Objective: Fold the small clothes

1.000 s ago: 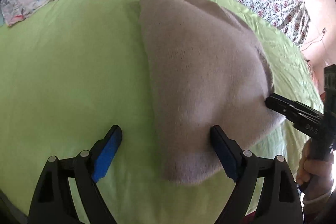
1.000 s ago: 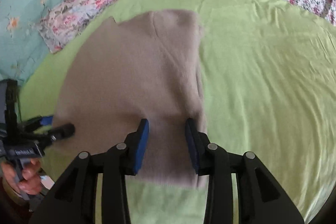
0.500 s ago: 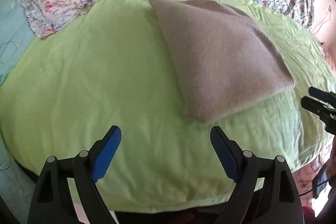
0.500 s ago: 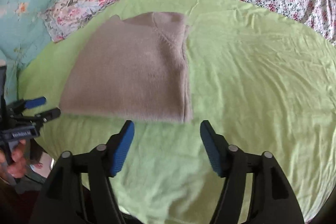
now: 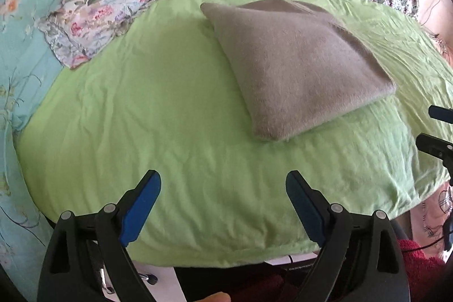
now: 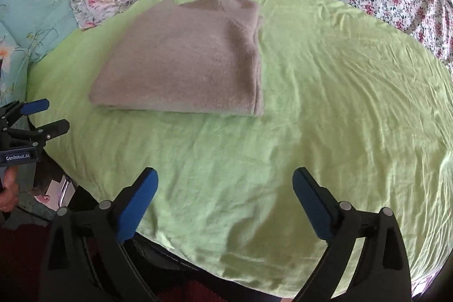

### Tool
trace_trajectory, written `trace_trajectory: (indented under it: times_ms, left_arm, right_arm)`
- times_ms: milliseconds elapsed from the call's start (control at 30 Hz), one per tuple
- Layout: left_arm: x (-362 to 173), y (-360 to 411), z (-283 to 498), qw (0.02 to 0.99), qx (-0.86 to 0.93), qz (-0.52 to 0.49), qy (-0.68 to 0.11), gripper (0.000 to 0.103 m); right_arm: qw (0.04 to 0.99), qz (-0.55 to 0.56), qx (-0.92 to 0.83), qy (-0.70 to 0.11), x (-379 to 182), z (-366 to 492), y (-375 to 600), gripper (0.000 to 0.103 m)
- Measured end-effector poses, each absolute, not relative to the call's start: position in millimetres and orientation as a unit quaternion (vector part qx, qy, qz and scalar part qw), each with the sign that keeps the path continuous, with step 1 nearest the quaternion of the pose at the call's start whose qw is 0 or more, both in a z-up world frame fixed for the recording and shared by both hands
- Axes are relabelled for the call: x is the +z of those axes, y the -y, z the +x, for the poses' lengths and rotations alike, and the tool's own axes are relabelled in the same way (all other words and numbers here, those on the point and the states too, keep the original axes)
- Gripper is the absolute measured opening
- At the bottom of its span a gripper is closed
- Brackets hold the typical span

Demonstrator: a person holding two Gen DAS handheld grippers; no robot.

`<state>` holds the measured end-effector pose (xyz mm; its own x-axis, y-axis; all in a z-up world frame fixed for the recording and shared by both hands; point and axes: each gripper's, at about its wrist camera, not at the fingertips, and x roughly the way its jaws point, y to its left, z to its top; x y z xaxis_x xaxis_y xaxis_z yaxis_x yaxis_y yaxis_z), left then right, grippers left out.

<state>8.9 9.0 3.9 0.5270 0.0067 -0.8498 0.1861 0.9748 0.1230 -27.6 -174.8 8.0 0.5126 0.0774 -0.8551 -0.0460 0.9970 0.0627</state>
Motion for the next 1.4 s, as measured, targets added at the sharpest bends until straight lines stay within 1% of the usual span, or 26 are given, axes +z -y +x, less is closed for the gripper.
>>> trace_trajectory:
  times_ms: [200, 633, 1067, 1400]
  left_arm:
    - [8.2, -1.2, 28.7, 0.871, -0.025, 0.116, -0.476, 0.091]
    - [18.3, 15.9, 50.7, 0.874, -0.034, 0.135, -0.466, 0.091]
    - [26.3, 12.6, 76.3, 0.879, -0.032, 0.112, -0.462, 0.091]
    - [29.7, 7.0, 99.0, 0.881, -0.018, 0.094, -0.464, 0.091]
  right_arm:
    - [0.876, 0.012, 0.047, -0.480, 15.5, -12.8, 173.1, 0.098]
    - [0.878, 0.028, 0.068, -0.473, 27.9, 17.5, 179.2, 0.098]
    - [0.879, 0.045, 0.087, -0.467, 33.7, 56.4, 183.5, 0.099]
    - [0.873, 0.037, 0.095, -0.477, 29.1, 89.5, 176.8, 0.099]
